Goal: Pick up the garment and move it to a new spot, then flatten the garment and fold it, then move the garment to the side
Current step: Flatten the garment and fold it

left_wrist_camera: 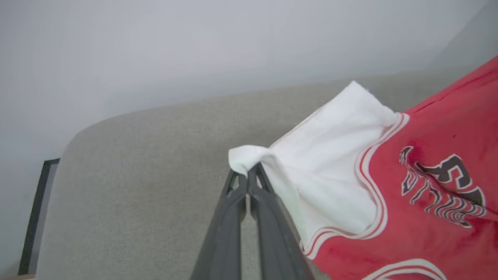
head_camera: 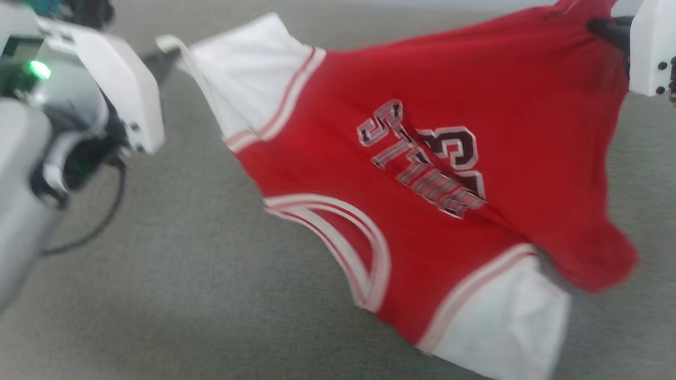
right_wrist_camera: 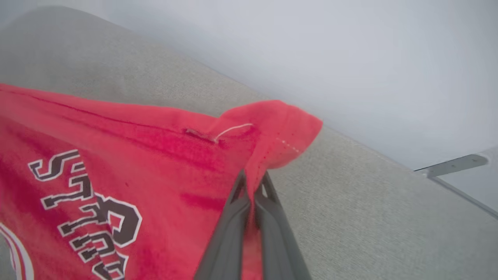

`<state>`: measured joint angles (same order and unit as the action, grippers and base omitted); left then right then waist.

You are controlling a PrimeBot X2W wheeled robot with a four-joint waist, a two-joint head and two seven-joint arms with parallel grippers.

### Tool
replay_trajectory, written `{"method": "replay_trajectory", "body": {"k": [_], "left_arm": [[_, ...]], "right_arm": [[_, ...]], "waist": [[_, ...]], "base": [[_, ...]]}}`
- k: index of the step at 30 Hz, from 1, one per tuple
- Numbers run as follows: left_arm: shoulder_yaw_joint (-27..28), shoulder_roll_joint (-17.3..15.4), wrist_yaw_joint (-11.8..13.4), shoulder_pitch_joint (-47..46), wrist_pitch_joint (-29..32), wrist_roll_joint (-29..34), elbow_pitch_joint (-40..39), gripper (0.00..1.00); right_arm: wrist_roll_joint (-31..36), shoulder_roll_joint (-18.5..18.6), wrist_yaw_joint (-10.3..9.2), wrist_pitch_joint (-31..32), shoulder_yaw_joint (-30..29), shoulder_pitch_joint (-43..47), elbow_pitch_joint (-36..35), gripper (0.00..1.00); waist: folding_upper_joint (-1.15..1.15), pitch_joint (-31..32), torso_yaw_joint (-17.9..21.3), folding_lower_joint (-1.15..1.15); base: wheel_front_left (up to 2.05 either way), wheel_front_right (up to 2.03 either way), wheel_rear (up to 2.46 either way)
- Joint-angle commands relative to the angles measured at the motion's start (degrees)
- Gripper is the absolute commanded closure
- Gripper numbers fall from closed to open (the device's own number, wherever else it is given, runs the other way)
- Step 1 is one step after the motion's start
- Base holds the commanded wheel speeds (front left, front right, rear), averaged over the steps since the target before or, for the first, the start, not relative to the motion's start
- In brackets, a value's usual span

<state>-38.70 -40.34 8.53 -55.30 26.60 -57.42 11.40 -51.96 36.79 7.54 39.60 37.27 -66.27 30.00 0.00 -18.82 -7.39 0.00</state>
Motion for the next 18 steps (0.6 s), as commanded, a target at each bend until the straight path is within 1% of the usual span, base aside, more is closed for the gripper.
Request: {"method": "replay_trajectory", "body": {"k": [1,2,5,9,18], "left_arm": [[0.4,-1.2,0.7,-2.9,1.6,1.0,0.5,1.00],[0.4,-1.2,0.7,-2.9,1.6,1.0,0.5,1.00],[0.4,-2.4,0.7,-6.3,4.2,1.7,1.2,1.00],[0.0,-3.5,-0.1,-10.4,6.5,3.4,2.8,1.00],[-0.5,-2.8,-2.4,-17.7,8.0,5.1,7.5,1.00]], "right_arm": [[-0.5,0.5,-0.10,-1.1,0.0,-0.6,-0.9,1.00],[-0.5,0.5,-0.10,-1.1,0.0,-0.6,-0.9,1.00],[-0.5,0.6,-0.10,-1.5,-0.3,-0.9,-2.3,1.00],[-0.6,0.8,-0.10,-1.4,-1.0,-1.2,-4.5,1.00],[0.6,-0.3,-0.10,-1.1,-2.3,-2.0,-7.0,1.00]], "waist": [[0.00,3.6,3.2,0.00],[0.00,3.6,3.2,0.00],[0.00,5.5,4.7,0.00],[0.00,7.2,6.4,0.00],[0.00,9.8,9.4,0.00]], "base": [[0.00,0.00,0.00],[0.00,0.00,0.00],[0.00,0.00,0.00],[0.00,0.00,0.00],[0.00,0.00,0.00]]}}
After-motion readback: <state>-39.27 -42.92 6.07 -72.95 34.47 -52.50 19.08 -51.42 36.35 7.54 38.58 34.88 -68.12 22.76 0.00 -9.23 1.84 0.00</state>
